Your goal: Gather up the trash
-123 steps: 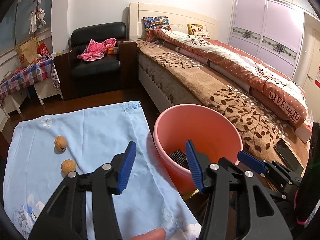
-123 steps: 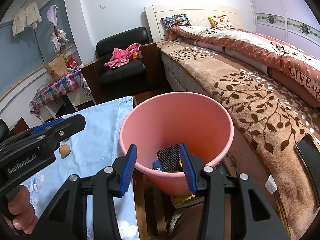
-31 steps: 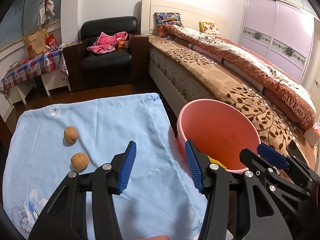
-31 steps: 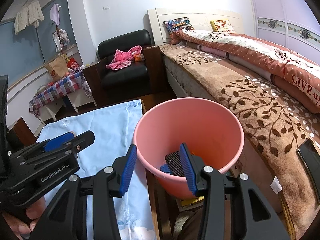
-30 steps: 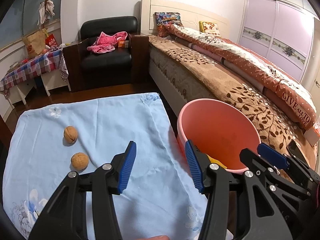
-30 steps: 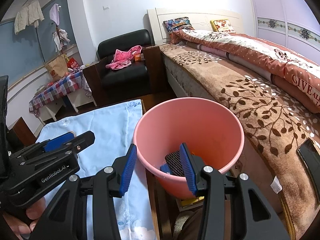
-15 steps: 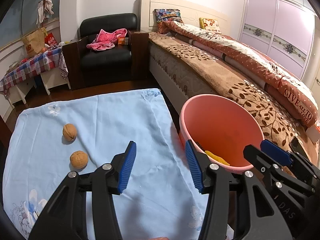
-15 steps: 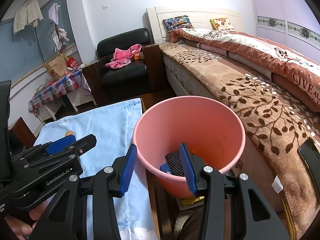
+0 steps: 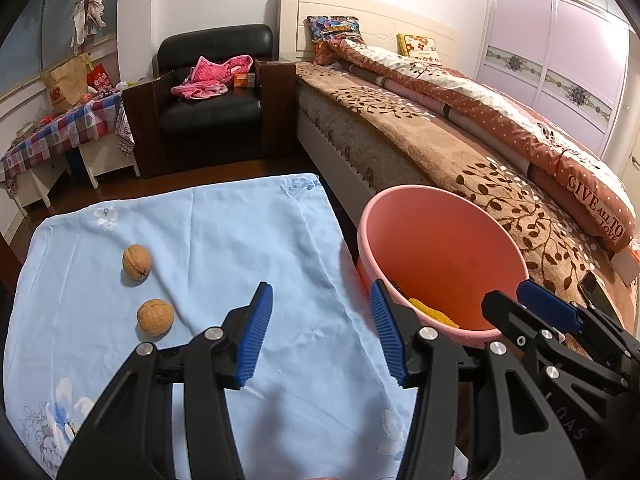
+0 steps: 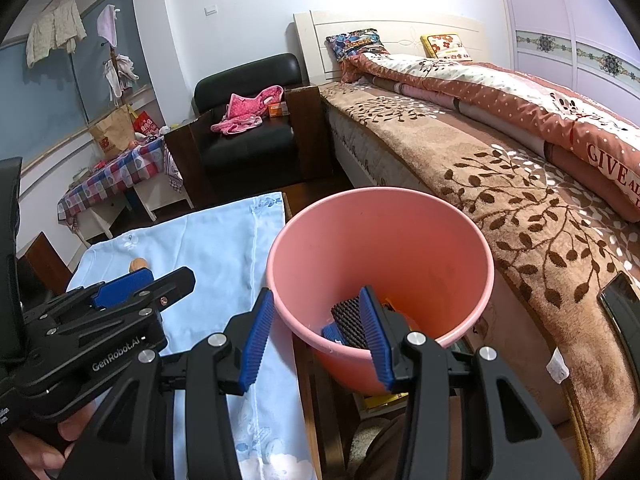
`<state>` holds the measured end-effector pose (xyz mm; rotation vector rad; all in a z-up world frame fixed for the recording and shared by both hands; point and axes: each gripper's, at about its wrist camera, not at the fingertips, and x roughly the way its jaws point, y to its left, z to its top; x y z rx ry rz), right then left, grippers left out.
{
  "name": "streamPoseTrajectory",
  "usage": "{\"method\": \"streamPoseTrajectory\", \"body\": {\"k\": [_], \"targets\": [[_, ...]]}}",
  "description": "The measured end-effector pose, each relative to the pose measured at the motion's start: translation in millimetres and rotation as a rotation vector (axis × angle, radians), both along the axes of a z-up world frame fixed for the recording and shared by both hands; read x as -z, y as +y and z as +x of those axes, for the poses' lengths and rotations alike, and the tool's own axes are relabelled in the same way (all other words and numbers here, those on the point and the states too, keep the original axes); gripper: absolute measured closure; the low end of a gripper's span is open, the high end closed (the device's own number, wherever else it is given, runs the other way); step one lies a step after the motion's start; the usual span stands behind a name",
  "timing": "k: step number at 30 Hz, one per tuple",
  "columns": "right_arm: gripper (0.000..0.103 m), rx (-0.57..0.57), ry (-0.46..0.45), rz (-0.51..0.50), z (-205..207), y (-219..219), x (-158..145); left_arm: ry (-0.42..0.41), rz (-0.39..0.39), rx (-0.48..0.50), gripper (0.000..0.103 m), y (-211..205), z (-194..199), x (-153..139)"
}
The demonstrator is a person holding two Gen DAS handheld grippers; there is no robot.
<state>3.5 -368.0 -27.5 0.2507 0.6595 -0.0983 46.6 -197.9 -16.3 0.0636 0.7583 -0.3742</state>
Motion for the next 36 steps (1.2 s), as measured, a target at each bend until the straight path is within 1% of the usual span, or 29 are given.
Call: {"method": "streamPoseTrajectory", "body": {"k": [27, 29, 36], "targets": [[0.059, -0.001, 0.005, 0.002, -0.3, 3.0, 2.2, 0.001, -0.007, 0.005, 0.052, -0.7, -3.2, -0.6], [0.059, -0.001, 0.005, 0.001, -0.2, 3.1, 2.2, 0.006, -0.002, 0.002, 0.052, -0.6, -2.5, -0.7], [0.059, -0.013, 0.012, -0.003, -0.2, 8.1, 7.2, 0.034, -0.024, -0.011, 0.052, 6.4, 1.5, -0.7]]}}
